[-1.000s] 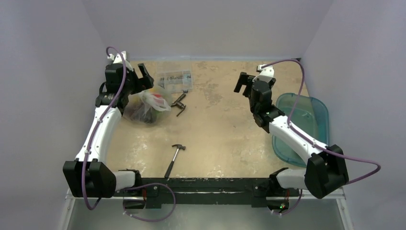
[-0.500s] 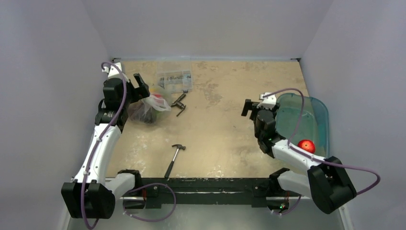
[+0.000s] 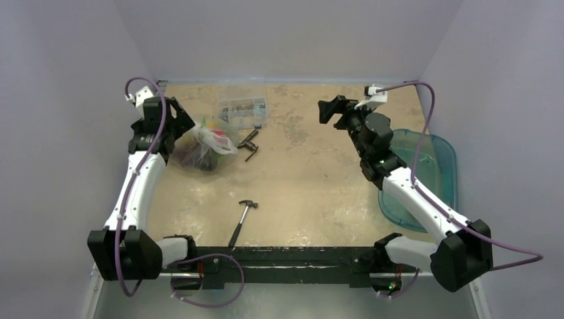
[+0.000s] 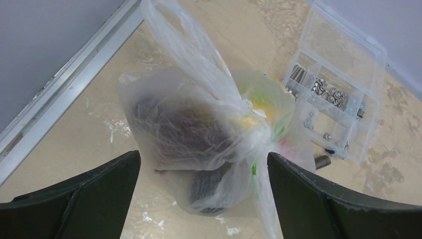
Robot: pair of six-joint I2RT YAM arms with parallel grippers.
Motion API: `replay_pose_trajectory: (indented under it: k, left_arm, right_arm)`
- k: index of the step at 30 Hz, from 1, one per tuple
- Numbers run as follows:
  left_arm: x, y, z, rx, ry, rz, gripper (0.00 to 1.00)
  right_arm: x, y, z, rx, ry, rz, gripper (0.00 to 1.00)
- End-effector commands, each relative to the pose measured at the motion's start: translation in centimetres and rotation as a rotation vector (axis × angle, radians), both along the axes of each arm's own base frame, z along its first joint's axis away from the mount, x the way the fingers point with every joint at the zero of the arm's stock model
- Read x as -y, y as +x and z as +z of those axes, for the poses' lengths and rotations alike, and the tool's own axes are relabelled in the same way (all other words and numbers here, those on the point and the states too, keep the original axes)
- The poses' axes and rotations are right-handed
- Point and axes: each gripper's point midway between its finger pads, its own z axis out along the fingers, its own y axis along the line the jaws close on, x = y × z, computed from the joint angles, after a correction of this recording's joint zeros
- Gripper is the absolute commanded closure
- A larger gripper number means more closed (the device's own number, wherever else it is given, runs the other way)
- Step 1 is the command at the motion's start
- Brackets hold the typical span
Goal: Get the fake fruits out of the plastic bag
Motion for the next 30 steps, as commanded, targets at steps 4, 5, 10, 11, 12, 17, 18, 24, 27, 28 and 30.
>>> replay_pose_trajectory:
  k: [4, 5, 10, 11, 12, 17, 18, 24, 27, 28, 30]
  left_arm:
    - [0.9, 2.5, -0.9, -0.086, -0.237, -0.133, 0.0]
    - [1.2, 3.0, -1.0, -0.082, -0.264, -0.169, 0.0]
    - [1.8, 4.5, -3.1, -0.165, -0.311, -0.259, 0.11]
    - [2.2, 4.5, -3.6, -0.188, -0.33, -0.279, 0.17]
    - [2.6, 4.6, -4.1, -0.199, -0.346, -0.296, 0.21]
    - [4.7, 4.5, -5.9, -0.209, -0.427, -0.382, 0.31]
    - [4.9, 4.5, -6.0, -0.215, -0.425, -0.394, 0.35]
    - [7.0, 4.5, -5.7, -0.223, -0.397, -0.516, 0.67]
    - [9.3, 4.2, -4.6, -0.21, -0.335, -0.603, 0.85]
    - [10.1, 4.0, -4.4, -0.209, -0.312, -0.635, 0.89]
    - [11.8, 3.6, -3.5, -0.19, -0.276, -0.709, 0.92]
  right_arm:
    - [-7.3, -1.7, -3.1, -0.188, 0.062, 0.39, 0.01]
    - [-8.0, -1.5, -4.1, -0.231, 0.059, 0.416, 0.01]
    - [-10.4, -1.1, -7.2, -0.376, 0.023, 0.522, 0.01]
    - [-10.3, -0.8, -7.7, -0.397, 0.014, 0.507, 0.01]
    - [-10.1, -0.5, -8.1, -0.414, 0.006, 0.492, 0.01]
    - [-9.9, -0.2, -9.1, -0.43, 0.001, 0.462, 0.01]
    - [-9.9, -0.1, -9.2, -0.431, -0.001, 0.461, 0.01]
    - [-10.6, 0.0, -10.1, -0.471, -0.053, 0.44, 0.01]
    - [-10.9, -0.2, -10.5, -0.48, -0.076, 0.443, 0.01]
    - [-11.0, -0.2, -10.7, -0.486, -0.077, 0.442, 0.01]
    - [-11.1, -0.3, -10.8, -0.493, -0.077, 0.445, 0.01]
